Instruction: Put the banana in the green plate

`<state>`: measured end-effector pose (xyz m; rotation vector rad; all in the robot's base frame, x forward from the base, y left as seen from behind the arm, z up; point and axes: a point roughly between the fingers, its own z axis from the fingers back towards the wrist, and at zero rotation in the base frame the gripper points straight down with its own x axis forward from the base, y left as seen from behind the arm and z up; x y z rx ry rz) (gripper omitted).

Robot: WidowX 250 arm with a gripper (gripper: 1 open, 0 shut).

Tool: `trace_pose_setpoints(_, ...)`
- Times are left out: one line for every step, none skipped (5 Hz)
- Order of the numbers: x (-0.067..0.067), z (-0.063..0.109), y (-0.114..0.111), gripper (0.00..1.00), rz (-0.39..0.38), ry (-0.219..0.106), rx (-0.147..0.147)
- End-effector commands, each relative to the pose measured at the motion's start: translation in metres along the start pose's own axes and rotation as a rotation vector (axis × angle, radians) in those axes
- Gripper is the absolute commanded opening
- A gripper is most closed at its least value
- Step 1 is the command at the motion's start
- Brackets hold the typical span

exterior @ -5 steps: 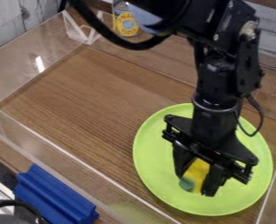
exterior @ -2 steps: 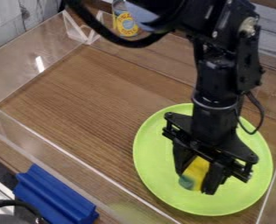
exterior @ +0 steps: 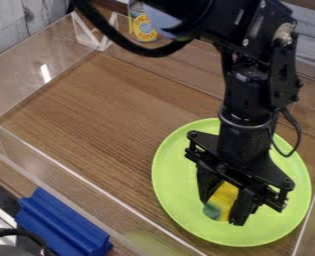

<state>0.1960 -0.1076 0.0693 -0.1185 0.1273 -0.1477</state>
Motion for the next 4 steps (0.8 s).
trace_pose_setpoints(0.0029,0.0112,-0.0029,0.0,-0.025,-0.052,-0.008)
trace_pose_setpoints(0.0033,0.0115,-0.0024,0.0,-0.034,-0.052,-0.006)
trace_pose_setpoints(0.0037,0.0119,-0.002,0.0,-0.042,-0.053,-0.004)
trace_pose_setpoints(0.0042,0.0123,-0.0018,0.0,-0.048,-0.054,-0.003)
